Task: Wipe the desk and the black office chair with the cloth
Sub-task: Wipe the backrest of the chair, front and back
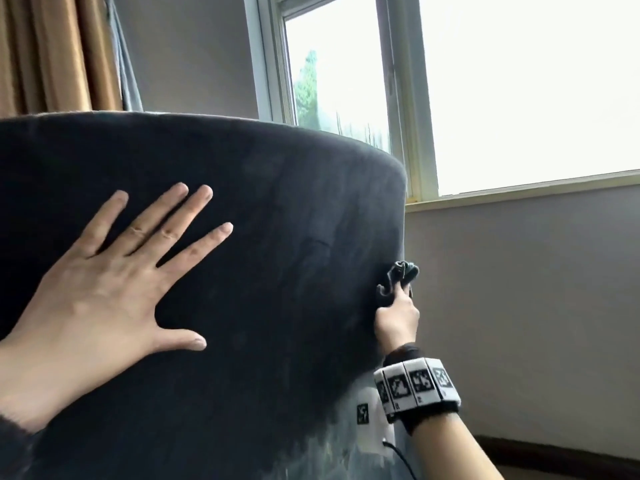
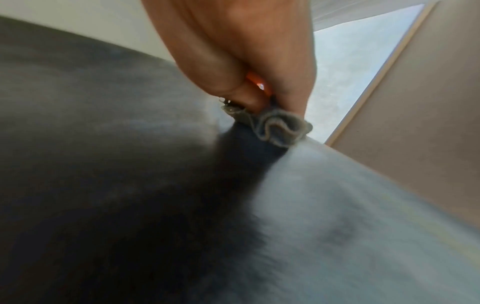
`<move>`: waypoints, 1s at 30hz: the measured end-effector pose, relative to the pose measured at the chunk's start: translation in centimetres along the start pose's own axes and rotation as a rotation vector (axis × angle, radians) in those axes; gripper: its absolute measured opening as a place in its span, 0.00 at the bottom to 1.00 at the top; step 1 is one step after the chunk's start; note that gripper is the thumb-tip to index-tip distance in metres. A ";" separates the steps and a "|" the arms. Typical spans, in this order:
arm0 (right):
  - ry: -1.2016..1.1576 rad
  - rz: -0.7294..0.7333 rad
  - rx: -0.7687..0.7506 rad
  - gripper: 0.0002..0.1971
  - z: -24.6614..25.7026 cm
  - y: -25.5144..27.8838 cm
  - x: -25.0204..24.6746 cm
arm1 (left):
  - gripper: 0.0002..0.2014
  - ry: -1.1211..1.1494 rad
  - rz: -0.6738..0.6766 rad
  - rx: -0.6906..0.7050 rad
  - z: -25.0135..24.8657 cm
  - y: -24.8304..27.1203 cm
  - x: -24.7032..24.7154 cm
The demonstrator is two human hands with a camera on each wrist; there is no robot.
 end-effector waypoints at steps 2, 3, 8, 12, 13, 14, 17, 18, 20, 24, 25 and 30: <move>0.084 0.077 0.017 0.24 0.1 -0.4 -0.2 | 0.56 -0.002 -0.017 0.012 -0.1 -0.1 -0.1; 0.084 0.081 -0.034 0.22 2.0 -1.4 -1.0 | 0.57 -0.005 -0.027 0.022 -0.1 -0.2 -0.2; -0.002 -0.055 -0.345 0.22 16.8 -5.5 -7.2 | 0.58 -0.003 -0.066 0.047 0.9 0.3 0.1; -0.055 -0.260 -0.527 0.38 15.3 0.9 -5.6 | 0.59 -0.004 -0.072 0.042 1.5 0.5 0.4; -0.096 -0.297 -0.619 0.41 15.0 3.9 -4.6 | 0.59 -0.001 -0.072 0.039 1.6 0.5 0.6; -0.111 -0.289 -0.711 0.42 15.1 6.6 -3.2 | 0.60 0.007 -0.069 0.036 1.8 0.6 0.7; -0.063 -0.210 -0.902 0.43 18.0 11.3 -1.5 | 0.62 0.022 -0.051 0.040 2.8 0.7 1.1; -0.054 -0.193 -0.911 0.43 19.1 11.1 -1.8 | 0.62 0.031 -0.038 0.039 3.1 0.7 1.4; -0.065 -0.220 -0.854 0.44 21.0 8.6 -3.2 | 0.62 0.066 -0.035 0.033 3.6 1.1 1.7; -0.093 -0.205 -0.500 0.45 19.8 0.4 -6.5 | 0.61 0.085 -0.050 0.043 3.7 1.5 1.3; -0.063 -0.163 -0.399 0.43 17.3 -1.3 -6.4 | 0.60 0.085 -0.048 0.046 3.6 1.6 1.4; 0.010 -0.108 -0.214 0.30 1.1 2.5 -0.7 | 0.58 0.049 -0.081 0.029 2.4 1.6 0.8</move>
Point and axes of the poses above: each hand's wrist, its own y-axis away from the middle knuckle, its own x-axis out of the palm, z = x × y, the point moved 10 cm from there along -y, towards the middle knuckle, and after that the axes turned 9 degrees about y, right-handed, at the moved point
